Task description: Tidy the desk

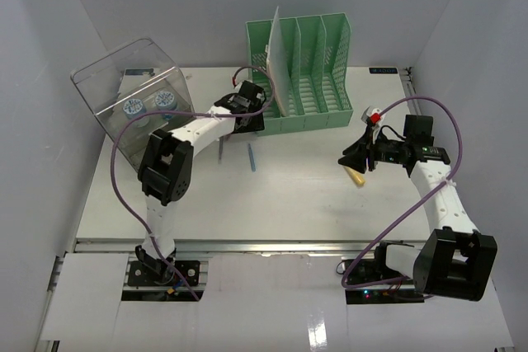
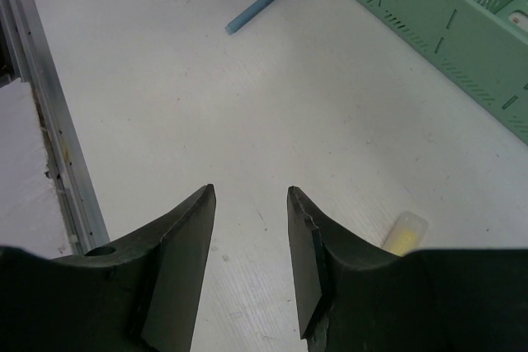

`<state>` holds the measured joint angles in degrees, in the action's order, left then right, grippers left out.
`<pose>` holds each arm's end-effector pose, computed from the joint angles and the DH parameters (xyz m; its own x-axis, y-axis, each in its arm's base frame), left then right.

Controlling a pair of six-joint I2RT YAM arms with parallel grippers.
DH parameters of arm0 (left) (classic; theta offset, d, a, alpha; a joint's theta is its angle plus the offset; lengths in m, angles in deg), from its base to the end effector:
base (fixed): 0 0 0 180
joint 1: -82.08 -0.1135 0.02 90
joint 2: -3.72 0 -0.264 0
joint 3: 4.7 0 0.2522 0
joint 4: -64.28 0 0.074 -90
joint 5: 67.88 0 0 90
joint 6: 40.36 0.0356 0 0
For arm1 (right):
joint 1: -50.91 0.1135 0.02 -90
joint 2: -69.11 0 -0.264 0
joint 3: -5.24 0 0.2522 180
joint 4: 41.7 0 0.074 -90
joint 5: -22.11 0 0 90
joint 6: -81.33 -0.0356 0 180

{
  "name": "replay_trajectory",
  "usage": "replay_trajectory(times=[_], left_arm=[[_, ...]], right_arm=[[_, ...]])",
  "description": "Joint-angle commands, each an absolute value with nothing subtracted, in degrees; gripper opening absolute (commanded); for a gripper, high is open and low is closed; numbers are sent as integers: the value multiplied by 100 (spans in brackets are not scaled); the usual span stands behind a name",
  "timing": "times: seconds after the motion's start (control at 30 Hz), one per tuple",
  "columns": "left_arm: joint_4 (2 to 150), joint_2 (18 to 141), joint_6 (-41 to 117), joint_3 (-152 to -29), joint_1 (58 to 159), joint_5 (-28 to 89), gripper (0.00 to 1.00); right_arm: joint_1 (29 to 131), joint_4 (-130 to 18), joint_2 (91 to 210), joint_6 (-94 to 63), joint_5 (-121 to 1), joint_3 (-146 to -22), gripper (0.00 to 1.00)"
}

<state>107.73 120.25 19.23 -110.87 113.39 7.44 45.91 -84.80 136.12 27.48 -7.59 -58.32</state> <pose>0.3892 -0.2262 0.2168 -0.7844 -0.0960 -0.6128 -0.0257 0.9921 -0.1225 0.2335 0.0106 0.2748 -0.2584 -0.2708 -0.9273 -0.8723 0.4779 0.1035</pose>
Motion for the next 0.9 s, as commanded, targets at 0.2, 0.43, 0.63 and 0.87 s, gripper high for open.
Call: replay_trajectory(times=[0.2,0.43,0.63,0.87], left_arm=[[11133,12278,1767,-11736,11337,193,56],[10268,11573,2046,-10798,11276,1102,56],[10029,11179,2018,-10118,10953,1495,44],[9767,11231,2534,-9928,10784,2203,52]], right_arm=[[4538,-8341,13389,2658,-496,-5853,48],[4538,-8341,13389,2675,-522,-5844,48],[4538,-8347,13382,2682,-546,-5844,48],[4538,-8349,13412,2684,-531,-5853,49]])
